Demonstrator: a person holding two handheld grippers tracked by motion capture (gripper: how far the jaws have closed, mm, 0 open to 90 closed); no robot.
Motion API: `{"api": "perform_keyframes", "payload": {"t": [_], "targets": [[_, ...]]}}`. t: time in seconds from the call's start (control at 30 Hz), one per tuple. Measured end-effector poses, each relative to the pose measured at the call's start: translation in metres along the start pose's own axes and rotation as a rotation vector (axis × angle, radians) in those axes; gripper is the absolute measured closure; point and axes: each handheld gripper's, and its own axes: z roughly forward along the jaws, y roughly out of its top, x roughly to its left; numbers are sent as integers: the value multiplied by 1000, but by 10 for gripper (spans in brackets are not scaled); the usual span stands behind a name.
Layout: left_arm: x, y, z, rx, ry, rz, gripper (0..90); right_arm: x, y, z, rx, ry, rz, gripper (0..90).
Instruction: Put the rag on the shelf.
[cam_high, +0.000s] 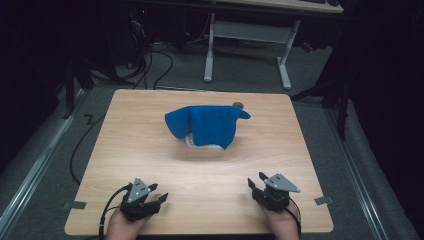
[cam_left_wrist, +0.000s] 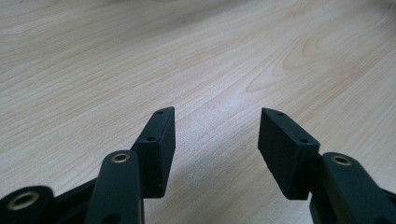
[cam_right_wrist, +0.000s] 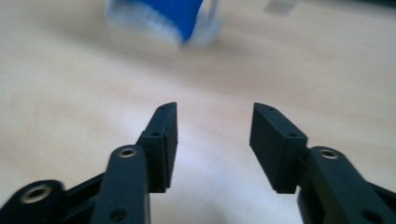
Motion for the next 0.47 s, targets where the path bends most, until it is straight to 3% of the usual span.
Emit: {"api": "perform_keyframes", "payload": {"t": [0.03,0.13,0.2,0.23,0.47], "targets": [[1,1,4,6,-14,-6,464,0,2,3,-21,-14,-38,462],[1,2,7,13,-22,-8,460,-1,3,9,6,11,-2,457],[0,1,7,14,-21,-5,459,0,3,10,7,17,-16,454],[0,1,7,15,-20,-4,457,1,2,10,5,12,-46,452],[3,1,7,12,-9,-16,455,-5,-1,7,18,4,-24,451]]}}
